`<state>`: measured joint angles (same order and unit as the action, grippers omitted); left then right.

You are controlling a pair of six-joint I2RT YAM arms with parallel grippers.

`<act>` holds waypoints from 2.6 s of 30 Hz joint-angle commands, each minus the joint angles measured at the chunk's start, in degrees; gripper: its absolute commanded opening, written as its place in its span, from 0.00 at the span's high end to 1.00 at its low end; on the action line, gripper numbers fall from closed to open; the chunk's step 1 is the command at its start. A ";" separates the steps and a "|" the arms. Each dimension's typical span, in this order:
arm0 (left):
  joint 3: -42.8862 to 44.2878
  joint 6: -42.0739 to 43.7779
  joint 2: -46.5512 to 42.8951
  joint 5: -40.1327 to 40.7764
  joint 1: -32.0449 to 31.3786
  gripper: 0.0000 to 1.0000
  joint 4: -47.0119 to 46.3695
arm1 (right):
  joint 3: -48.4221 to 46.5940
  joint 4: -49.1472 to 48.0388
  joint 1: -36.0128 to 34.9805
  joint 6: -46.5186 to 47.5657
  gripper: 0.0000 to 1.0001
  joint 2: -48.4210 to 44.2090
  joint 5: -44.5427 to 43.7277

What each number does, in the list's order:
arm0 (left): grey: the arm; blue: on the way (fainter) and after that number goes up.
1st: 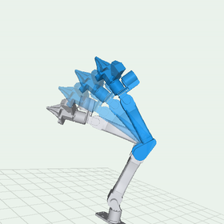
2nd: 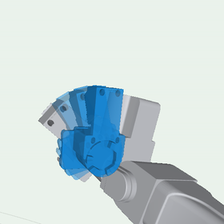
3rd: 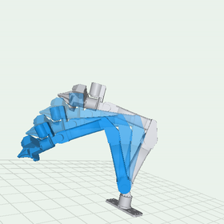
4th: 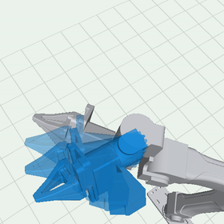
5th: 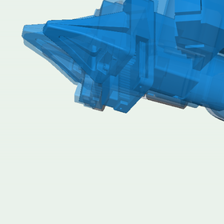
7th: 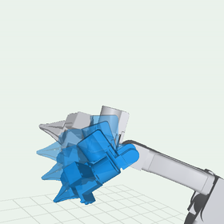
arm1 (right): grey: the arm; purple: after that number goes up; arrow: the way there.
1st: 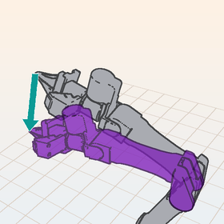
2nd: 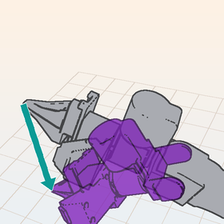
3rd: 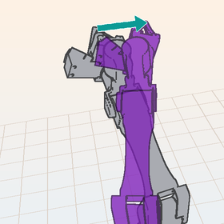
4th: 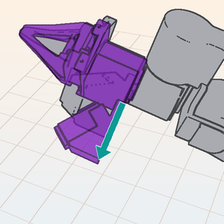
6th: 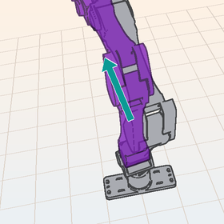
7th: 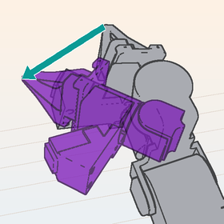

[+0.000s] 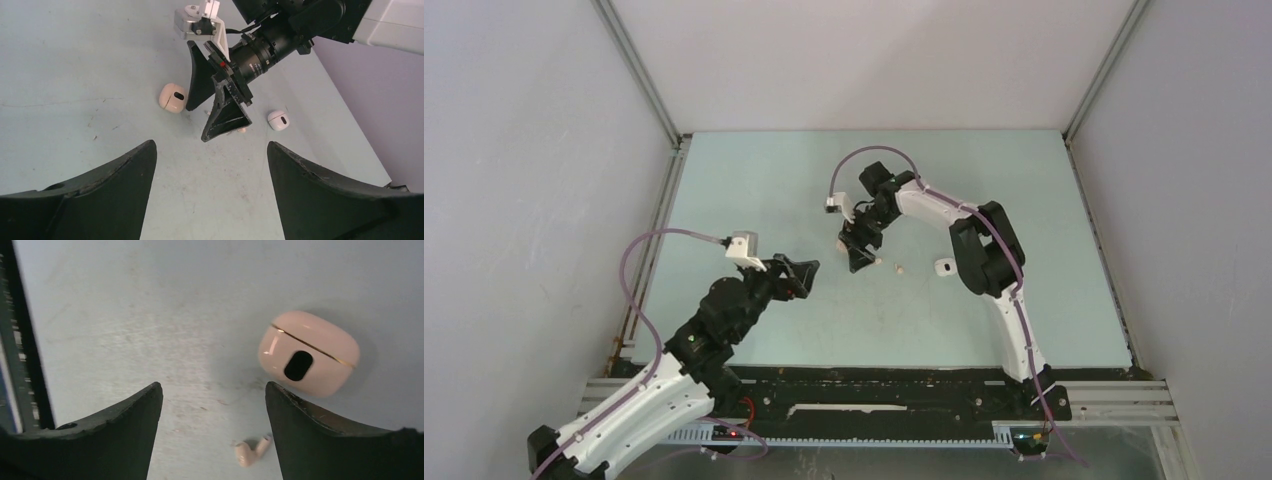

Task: Insert the wireless bluetooth earbuds into the charging case
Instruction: Pick up the charging case at the center of the board.

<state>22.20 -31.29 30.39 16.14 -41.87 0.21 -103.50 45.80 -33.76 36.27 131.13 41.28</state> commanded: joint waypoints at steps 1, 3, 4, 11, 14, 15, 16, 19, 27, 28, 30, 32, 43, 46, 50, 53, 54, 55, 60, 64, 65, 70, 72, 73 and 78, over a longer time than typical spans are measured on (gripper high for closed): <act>3.01 2.25 -3.40 1.73 0.11 0.13 4.57 | -5.79 4.60 0.18 -4.65 0.23 0.15 11.57; 3.07 2.50 -4.98 2.81 0.11 0.13 5.64 | -7.12 4.99 0.66 -5.74 0.23 0.35 13.40; 2.92 2.50 -5.72 3.37 0.05 0.13 5.86 | -7.58 5.06 0.92 -5.68 0.23 0.21 13.19; 1.39 0.88 -7.71 4.38 0.09 0.13 7.11 | -8.12 4.89 3.96 5.28 0.19 -2.89 4.93; 1.54 0.02 -6.56 2.35 0.09 0.15 6.46 | -7.02 4.51 3.59 14.08 0.15 -2.69 0.89; 1.80 -0.58 -5.97 1.96 0.07 0.17 6.39 | -7.29 4.49 3.24 16.47 0.14 -2.14 -0.67; 2.27 -1.17 -5.30 1.63 0.08 0.18 6.64 | -7.77 4.54 2.74 18.40 0.13 -1.50 -2.11; 3.49 -2.01 -3.48 0.53 0.07 0.18 7.24 | -8.80 4.22 1.16 22.72 0.13 -0.10 -4.60; 3.56 -3.25 -2.57 -0.76 0.06 0.17 6.43 | -15.53 7.47 -2.34 28.22 0.12 5.76 -8.15; 3.56 -3.41 -2.60 -0.87 0.03 0.17 6.47 | -16.98 8.57 -2.51 28.24 0.13 6.80 -8.16; 3.33 -3.60 -2.85 -1.00 0.05 0.17 6.48 | -19.45 10.64 -2.65 28.31 0.15 8.45 -8.11; 2.93 -3.73 -3.17 -1.17 0.03 0.17 6.27 | -21.07 12.60 -2.63 28.29 0.16 9.43 -7.90; 0.72 -4.80 -3.80 -2.18 0.03 0.18 3.50 | -16.30 14.83 -1.82 26.47 0.25 7.29 -8.39; 0.23 -5.39 -3.85 -2.23 -0.04 0.18 2.84 | -11.87 8.37 -1.95 22.43 0.23 5.30 -7.75; 0.13 -6.03 -4.43 -1.98 0.00 0.18 3.57 | -9.87 2.13 -3.40 16.87 0.21 4.99 -12.26; 0.04 -6.15 -5.04 -1.57 0.02 0.18 4.25 | -10.43 1.20 -4.04 15.03 0.23 5.59 -14.01; 0.04 -6.15 -5.22 -1.47 0.00 0.18 4.39 | -10.42 0.66 -4.19 14.36 0.24 5.82 -15.00; 0.11 -6.15 -5.34 -1.31 0.03 0.18 4.51 | -10.53 0.47 -4.30 13.94 0.25 6.08 -15.60; -0.09 -6.32 -4.94 -1.21 -0.02 0.18 4.00 | -11.73 1.46 -4.23 13.77 0.39 7.03 -16.65; -0.64 -5.89 -4.15 -1.05 0.02 0.18 3.18 | -9.88 3.10 -3.76 13.91 0.55 4.92 -15.18; -1.20 -5.59 -3.93 -0.67 -0.01 0.18 2.69 | -8.67 3.37 -3.63 13.61 0.57 3.57 -14.68; -5.40 -4.92 -0.65 0.75 0.03 0.17 -5.74 | 2.26 1.05 -2.74 11.16 0.58 -10.84 -9.56; -6.29 -4.46 2.85 -0.70 0.01 0.17 -10.83 | 7.14 -0.21 -2.87 10.44 0.58 -18.57 -8.45; -6.44 -4.22 5.04 -1.75 -0.02 0.17 -13.18 | 9.36 -0.88 -2.96 9.99 0.58 -21.80 -7.96; -6.82 -3.54 15.29 -8.46 -0.04 0.18 -27.42 | 19.92 -3.57 -3.76 6.26 0.59 -34.14 -6.67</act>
<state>15.42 -36.47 40.32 13.17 -41.87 -11.31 -88.53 45.71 -36.67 46.41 107.24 31.20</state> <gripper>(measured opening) 0.822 0.509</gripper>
